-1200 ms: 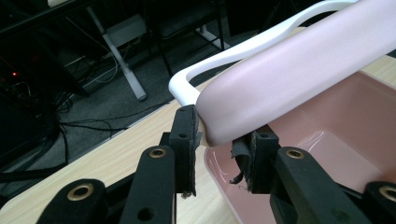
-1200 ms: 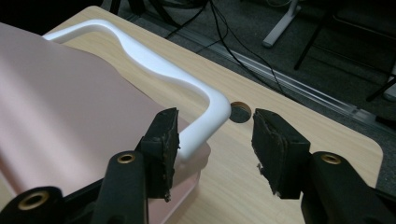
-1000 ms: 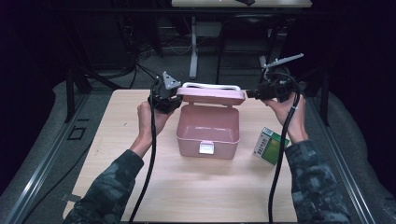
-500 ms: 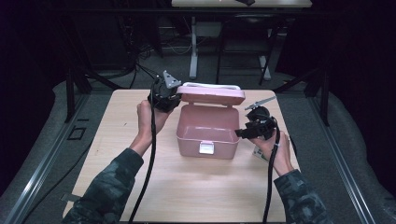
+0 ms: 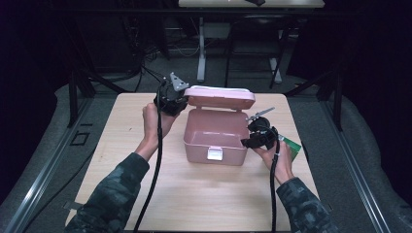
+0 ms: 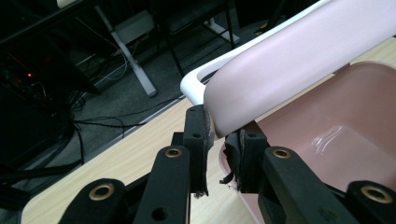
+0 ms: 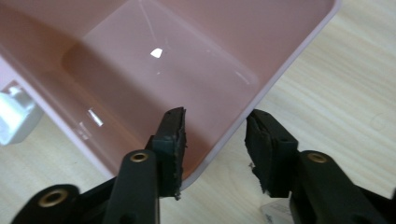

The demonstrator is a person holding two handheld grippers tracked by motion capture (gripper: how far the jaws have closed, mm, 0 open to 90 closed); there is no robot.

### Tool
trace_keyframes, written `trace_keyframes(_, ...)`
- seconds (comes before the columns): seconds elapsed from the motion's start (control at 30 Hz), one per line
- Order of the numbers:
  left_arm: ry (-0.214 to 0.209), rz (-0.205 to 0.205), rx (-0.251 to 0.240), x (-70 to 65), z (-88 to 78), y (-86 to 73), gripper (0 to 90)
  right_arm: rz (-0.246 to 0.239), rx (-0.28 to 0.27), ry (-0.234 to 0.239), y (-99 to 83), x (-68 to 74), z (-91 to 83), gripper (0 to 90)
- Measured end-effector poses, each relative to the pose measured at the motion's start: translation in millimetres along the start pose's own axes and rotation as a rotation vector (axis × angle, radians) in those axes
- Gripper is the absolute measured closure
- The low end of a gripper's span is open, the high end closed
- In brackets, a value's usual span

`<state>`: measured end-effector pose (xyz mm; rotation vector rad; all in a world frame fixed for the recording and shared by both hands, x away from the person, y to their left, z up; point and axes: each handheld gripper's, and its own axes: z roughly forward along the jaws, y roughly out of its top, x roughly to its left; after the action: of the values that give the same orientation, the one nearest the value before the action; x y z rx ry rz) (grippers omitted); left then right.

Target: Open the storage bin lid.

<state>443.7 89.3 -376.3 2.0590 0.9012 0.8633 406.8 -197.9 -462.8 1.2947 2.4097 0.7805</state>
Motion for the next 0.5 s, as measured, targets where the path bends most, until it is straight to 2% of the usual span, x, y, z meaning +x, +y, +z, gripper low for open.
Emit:
trace_keyframes(0.1, 0.005, 0.006, -0.002, 0.5, 1.4, 0.2, 79.0, -0.008, -0.008, 0.001, -0.9, -0.9, 0.6, 58.4)
trace_keyframes(0.27, 0.011, 0.015, 0.003, -0.1, 2.5, 0.8, 80.6, -0.037, -0.004, -0.032, -0.1, 1.3, 3.1, 58.7)
trace_keyframes(0.5, 0.015, 0.025, 0.011, 0.0, 2.2, 2.0, 81.1, -0.052, -0.011, -0.035, 0.7, -2.0, 4.7, 59.6)
